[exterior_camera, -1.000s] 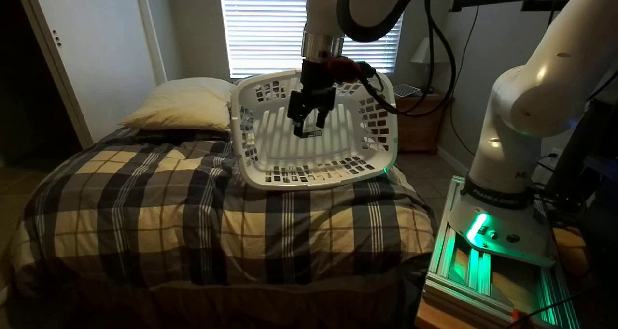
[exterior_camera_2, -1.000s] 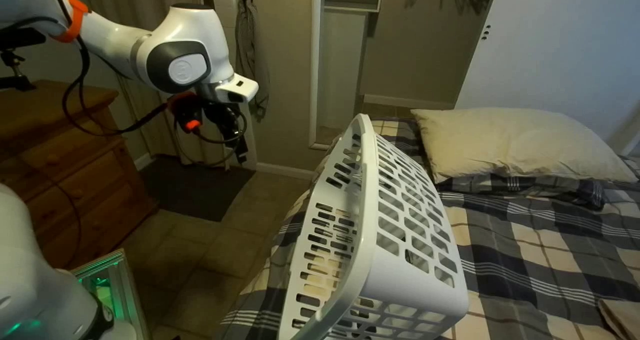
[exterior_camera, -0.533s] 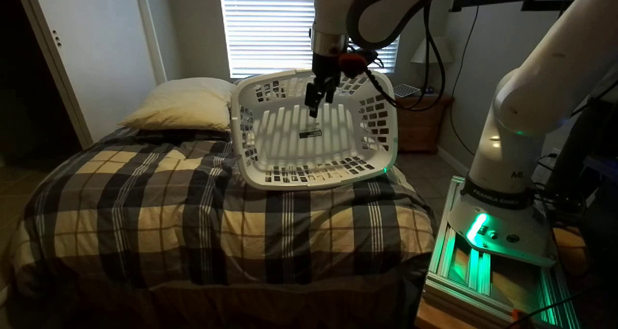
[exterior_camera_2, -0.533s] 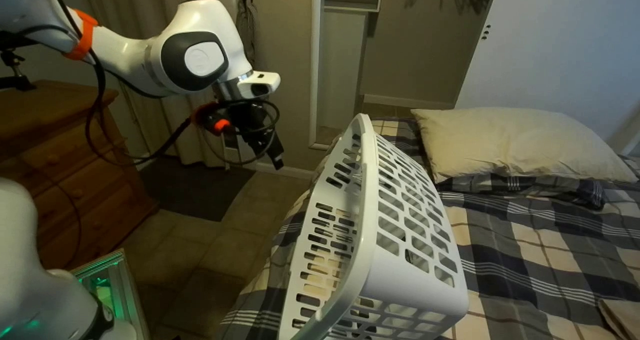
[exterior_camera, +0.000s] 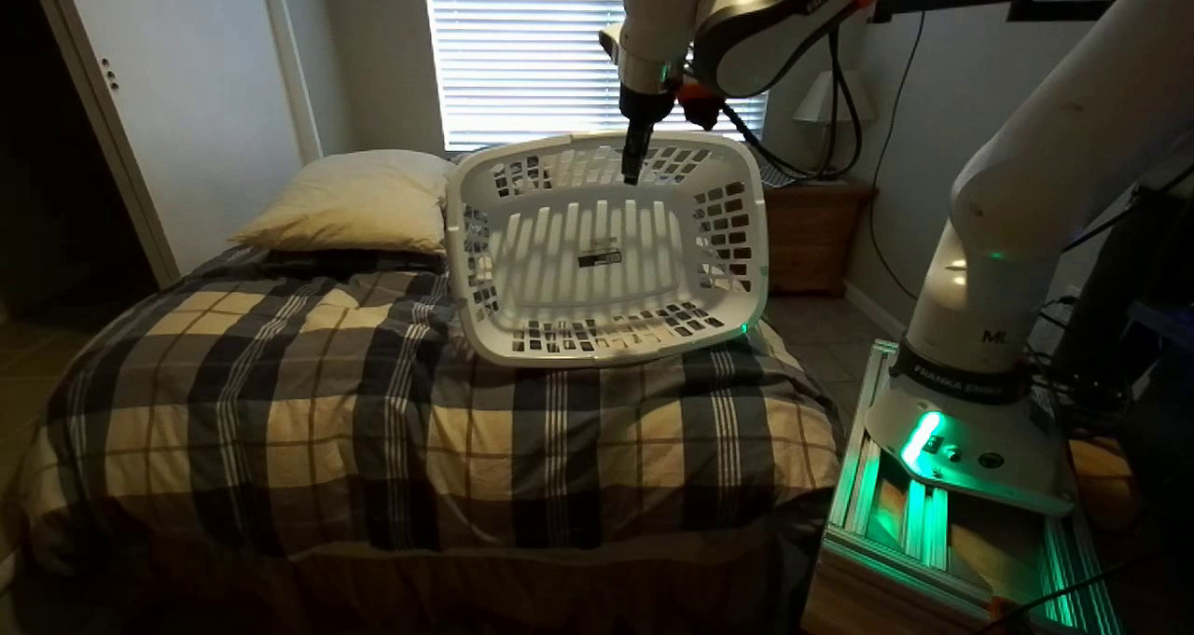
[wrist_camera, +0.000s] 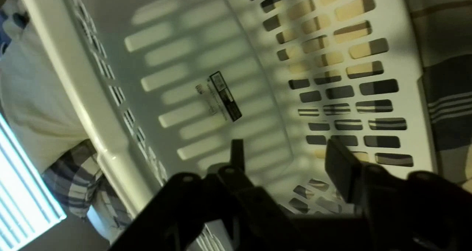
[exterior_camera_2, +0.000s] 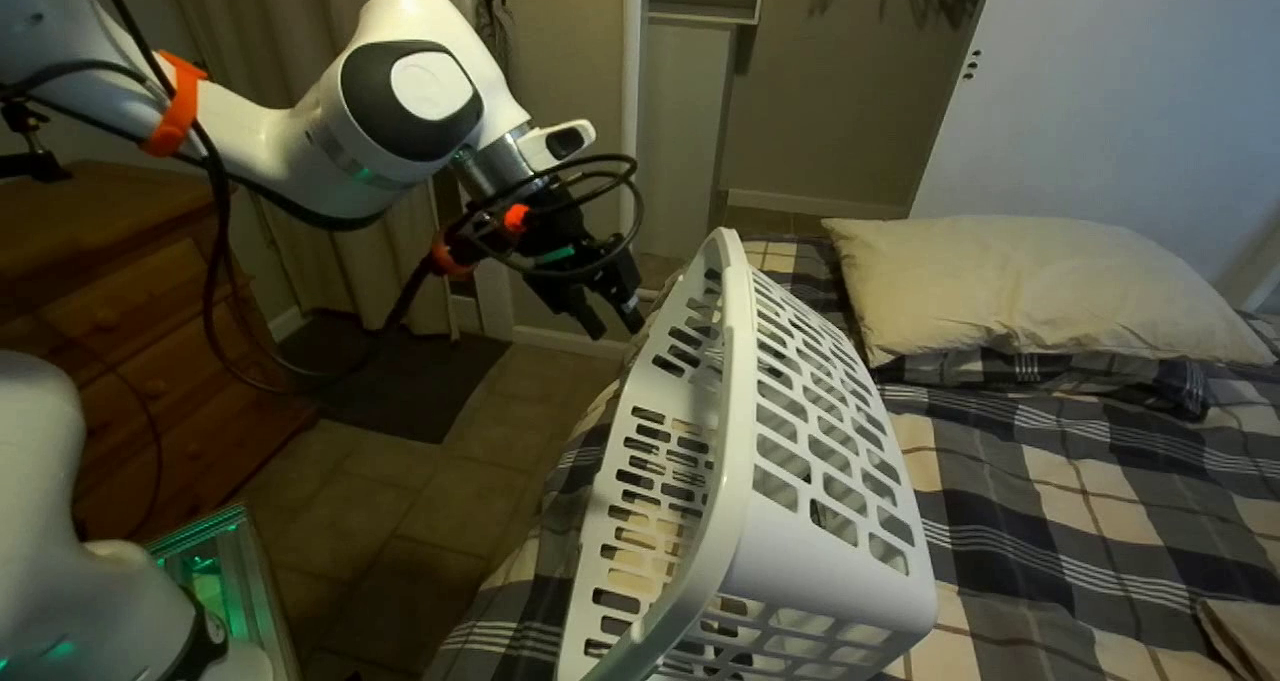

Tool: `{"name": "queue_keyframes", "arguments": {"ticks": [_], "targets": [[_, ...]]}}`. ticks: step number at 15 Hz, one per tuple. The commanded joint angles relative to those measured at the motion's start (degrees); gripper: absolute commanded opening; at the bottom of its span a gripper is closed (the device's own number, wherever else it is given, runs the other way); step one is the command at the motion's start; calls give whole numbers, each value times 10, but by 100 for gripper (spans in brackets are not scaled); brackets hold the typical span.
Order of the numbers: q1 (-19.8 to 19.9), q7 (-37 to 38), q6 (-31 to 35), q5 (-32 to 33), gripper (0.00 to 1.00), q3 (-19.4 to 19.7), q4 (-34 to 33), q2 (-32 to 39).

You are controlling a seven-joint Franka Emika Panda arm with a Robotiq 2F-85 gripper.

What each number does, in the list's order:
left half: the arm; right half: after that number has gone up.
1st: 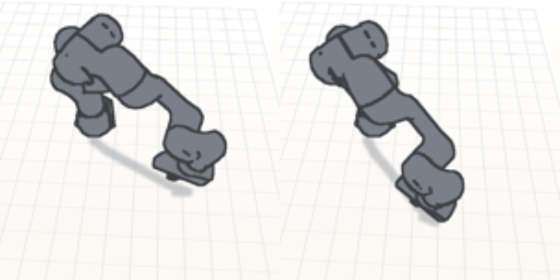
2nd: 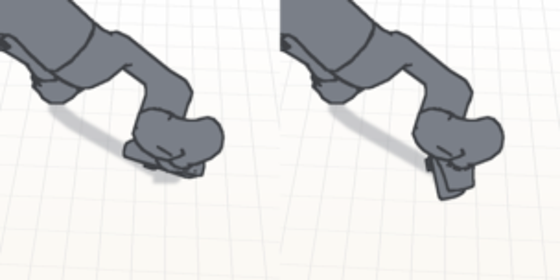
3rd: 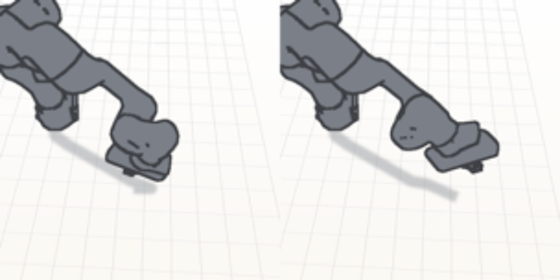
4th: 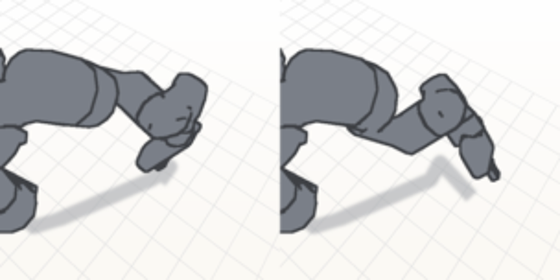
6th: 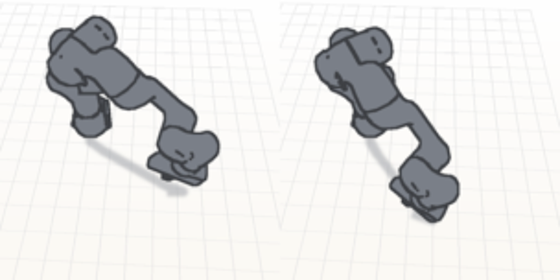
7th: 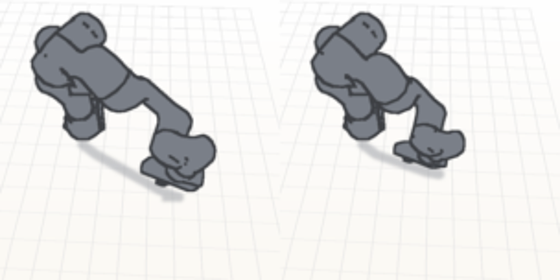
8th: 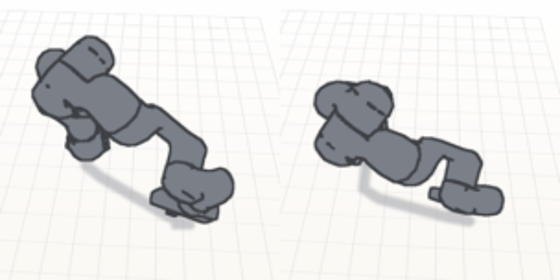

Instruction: Put the laundry basket in its upright position

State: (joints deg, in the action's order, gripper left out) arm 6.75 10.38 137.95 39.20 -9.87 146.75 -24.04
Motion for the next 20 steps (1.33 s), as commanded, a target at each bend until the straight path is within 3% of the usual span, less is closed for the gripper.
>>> {"name": "queue_keyframes", "arguments": {"ticks": [1,4,6,14,20], "targets": [[17,-15,62,121,32,22,-19,17],[41,42,152,255,9,45,-31,32],[79,114,205,316,0,41,-43,53],[125,311,284,446,0,42,-96,132],[139,453,281,596,0,54,-124,139]]}}
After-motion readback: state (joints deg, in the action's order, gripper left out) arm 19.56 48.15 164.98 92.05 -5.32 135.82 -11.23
